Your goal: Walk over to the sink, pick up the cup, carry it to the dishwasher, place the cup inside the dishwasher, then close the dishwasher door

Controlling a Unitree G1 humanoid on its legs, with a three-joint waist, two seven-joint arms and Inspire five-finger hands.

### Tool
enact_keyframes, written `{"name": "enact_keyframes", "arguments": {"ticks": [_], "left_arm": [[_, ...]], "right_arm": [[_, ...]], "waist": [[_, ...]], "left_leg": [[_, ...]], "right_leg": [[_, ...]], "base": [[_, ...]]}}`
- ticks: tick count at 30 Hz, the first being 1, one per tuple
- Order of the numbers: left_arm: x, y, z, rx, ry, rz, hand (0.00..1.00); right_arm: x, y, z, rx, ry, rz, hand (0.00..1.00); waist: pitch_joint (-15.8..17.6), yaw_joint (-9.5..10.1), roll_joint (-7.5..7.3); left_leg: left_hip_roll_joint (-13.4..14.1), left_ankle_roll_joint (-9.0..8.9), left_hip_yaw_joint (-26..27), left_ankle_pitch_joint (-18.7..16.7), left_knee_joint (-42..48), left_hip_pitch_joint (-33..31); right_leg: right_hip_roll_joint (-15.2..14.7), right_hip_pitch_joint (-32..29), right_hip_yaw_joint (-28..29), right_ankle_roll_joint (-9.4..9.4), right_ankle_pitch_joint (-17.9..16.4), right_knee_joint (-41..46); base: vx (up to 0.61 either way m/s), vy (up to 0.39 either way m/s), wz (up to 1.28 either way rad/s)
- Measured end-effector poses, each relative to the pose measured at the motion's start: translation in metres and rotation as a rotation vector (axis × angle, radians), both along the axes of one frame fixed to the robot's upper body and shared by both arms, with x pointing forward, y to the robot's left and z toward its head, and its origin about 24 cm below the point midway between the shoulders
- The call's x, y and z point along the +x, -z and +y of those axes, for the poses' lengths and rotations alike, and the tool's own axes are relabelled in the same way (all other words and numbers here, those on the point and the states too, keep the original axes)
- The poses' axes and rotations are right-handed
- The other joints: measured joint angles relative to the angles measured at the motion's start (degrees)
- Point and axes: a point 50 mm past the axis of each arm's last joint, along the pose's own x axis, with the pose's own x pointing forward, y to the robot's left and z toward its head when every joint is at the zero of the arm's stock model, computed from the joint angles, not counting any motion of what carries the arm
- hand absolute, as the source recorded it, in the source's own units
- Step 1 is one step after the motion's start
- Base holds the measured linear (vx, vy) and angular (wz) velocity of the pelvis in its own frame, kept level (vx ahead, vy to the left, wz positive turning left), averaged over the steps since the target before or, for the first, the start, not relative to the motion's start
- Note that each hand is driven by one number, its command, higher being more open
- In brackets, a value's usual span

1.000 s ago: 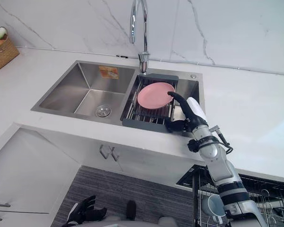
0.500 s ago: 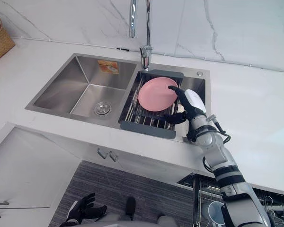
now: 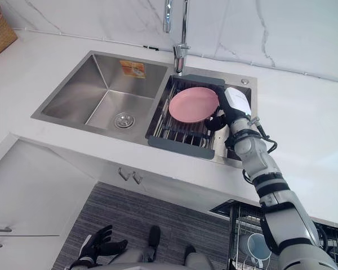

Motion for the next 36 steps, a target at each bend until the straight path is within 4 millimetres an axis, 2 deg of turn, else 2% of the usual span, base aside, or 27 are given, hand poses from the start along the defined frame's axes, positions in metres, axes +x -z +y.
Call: {"name": "enact_keyframes", "arguments": {"ticks": [3, 8, 17, 23, 29, 36], "left_arm": [[0.003, -0.001, 0.0, 0.001, 0.004, -0.007, 0.9], [0.009, -0.002, 0.0, 0.005, 0.007, -0.023, 0.9], [0.012, -0.004, 0.002, 0.012, 0.006, -0.037, 0.9], [0.011, -0.004, 0.002, 0.008, -0.005, -0.037, 0.9], [0.008, -0.003, 0.004, 0.006, -0.024, -0.017, 0.9], [0.007, -0.002, 0.004, 0.009, -0.019, -0.01, 0.9]], "right_arm": [[0.003, -0.004, 0.003, -0.031, -0.007, -0.002, 0.3], [0.007, -0.012, -0.004, -0.042, 0.023, -0.011, 0.3], [0.006, -0.016, -0.003, -0.024, 0.012, -0.029, 0.3], [-0.024, -0.012, 0.004, 0.085, -0.058, -0.109, 0.3], [-0.057, -0.036, 0.011, 0.262, -0.135, -0.317, 0.3], [-0.08, -0.05, 0.009, 0.347, -0.146, -0.458, 0.3]], "waist": [[0.5, 0.24, -0.18], [1.6, 1.4, -0.56], [2.6, 1.26, -1.18], [3.0, 0.57, -1.48], [3.1, -0.15, -1.53], [3.0, -0.29, -1.53]], "left_leg": [[0.0, 0.04, -0.1, 0.0, 0.0, 0.0], [0.0, 0.02, -0.7, 0.1, 0.0, -0.1], [0.0, 0.02, -1.1, 0.1, 0.0, 0.6], [-0.1, 0.03, -1.3, 0.1, -0.1, 1.2], [0.1, 0.02, -1.2, 0.1, -0.8, 3.4], [0.2, 0.05, -0.6, 0.2, -1.1, 4.8]], "right_leg": [[0.2, 0.1, -0.1, 0.0, 0.0, -0.1], [0.2, 0.3, -0.5, -0.01, 0.0, -0.6], [0.2, 1.1, -0.5, -0.01, 0.0, -0.7], [0.2, 1.8, -0.6, -0.01, 0.0, -0.7], [0.0, 3.5, -0.4, -0.04, 0.0, -0.7], [0.0, 4.4, 0.3, -0.07, 0.0, -0.4]], "base": [[0.02, -0.034, 0.01], [0.01, -0.022, 0.04], [0.0, -0.003, 0.01], [0.0, 0.0, 0.0], [-0.02, -0.006, -0.01], [-0.04, -0.004, -0.05]]}}
